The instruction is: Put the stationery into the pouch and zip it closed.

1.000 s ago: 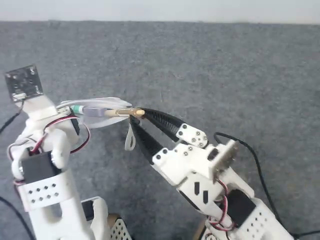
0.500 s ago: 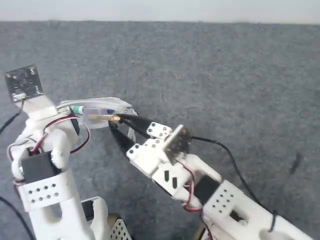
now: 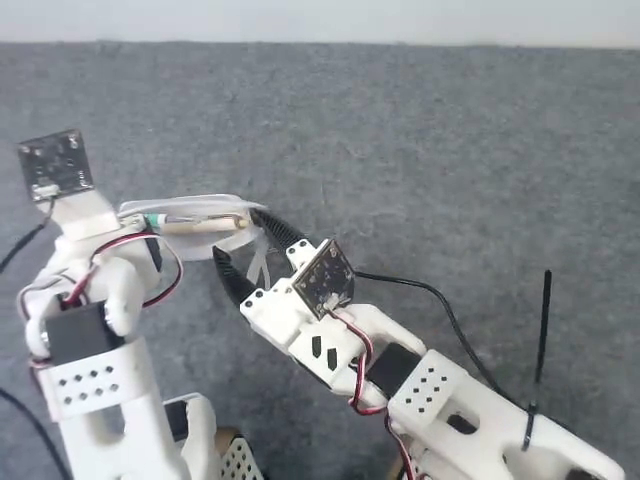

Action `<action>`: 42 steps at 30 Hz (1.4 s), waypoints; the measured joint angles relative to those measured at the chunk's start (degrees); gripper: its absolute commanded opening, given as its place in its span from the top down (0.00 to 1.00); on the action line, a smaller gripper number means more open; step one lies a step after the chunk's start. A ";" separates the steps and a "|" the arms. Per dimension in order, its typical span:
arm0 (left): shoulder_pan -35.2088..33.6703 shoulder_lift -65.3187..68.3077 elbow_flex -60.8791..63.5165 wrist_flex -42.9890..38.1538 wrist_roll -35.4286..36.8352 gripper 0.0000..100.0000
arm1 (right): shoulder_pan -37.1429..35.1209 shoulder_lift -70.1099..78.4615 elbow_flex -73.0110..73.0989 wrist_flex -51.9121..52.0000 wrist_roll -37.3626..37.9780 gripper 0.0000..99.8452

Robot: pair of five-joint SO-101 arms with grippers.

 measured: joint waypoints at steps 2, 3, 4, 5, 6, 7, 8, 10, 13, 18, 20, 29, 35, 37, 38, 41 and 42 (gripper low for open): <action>0.09 0.00 0.00 0.00 0.00 0.99 | 0.00 -1.85 -0.09 3.16 0.00 0.74; 0.09 0.00 0.00 0.00 0.00 0.99 | 0.00 -3.78 0.00 5.36 -0.09 0.74; 0.09 0.00 0.00 0.00 0.00 0.99 | 0.18 -6.15 0.26 8.09 -0.09 0.74; -0.18 0.00 0.00 0.00 0.00 0.99 | 0.44 -8.26 0.26 10.46 -0.09 0.74; -0.26 0.00 0.00 0.00 0.00 0.99 | 0.53 -10.90 0.26 13.19 -0.09 0.74; -0.26 0.00 0.00 0.00 0.00 0.99 | 0.09 -13.80 0.26 15.82 -0.09 0.74; -0.18 0.00 0.00 0.00 0.00 0.99 | 0.09 -16.53 0.26 18.29 -0.09 0.74; -0.26 0.00 0.00 0.00 0.00 0.99 | 0.44 -21.80 0.26 22.95 -0.09 0.74; -0.26 0.00 0.00 0.00 0.00 0.99 | 0.18 -27.60 0.26 27.78 -0.09 0.74; -0.26 0.00 0.00 0.00 0.00 0.99 | 0.26 -28.84 0.26 29.71 -0.09 0.74; -0.26 0.00 0.00 0.00 0.00 0.99 | 0.26 -27.16 0.26 29.71 0.00 0.74; -4.13 0.00 0.00 0.00 0.00 0.99 | 0.35 -13.89 0.26 25.67 7.65 0.74; -5.19 0.00 0.00 0.00 0.00 0.99 | 2.46 -5.54 0.26 18.73 7.65 0.74; -5.19 0.00 0.00 0.00 0.00 0.99 | 2.73 -3.08 0.26 16.44 7.65 0.74; -5.19 0.00 0.00 0.00 0.00 0.99 | 2.81 -2.02 0.26 15.30 7.65 0.74; -5.19 0.00 0.00 0.00 0.00 0.99 | 2.81 1.05 0.26 12.13 7.65 0.74; -5.19 0.00 0.00 0.00 0.00 0.99 | 2.81 2.02 0.26 11.25 7.65 0.74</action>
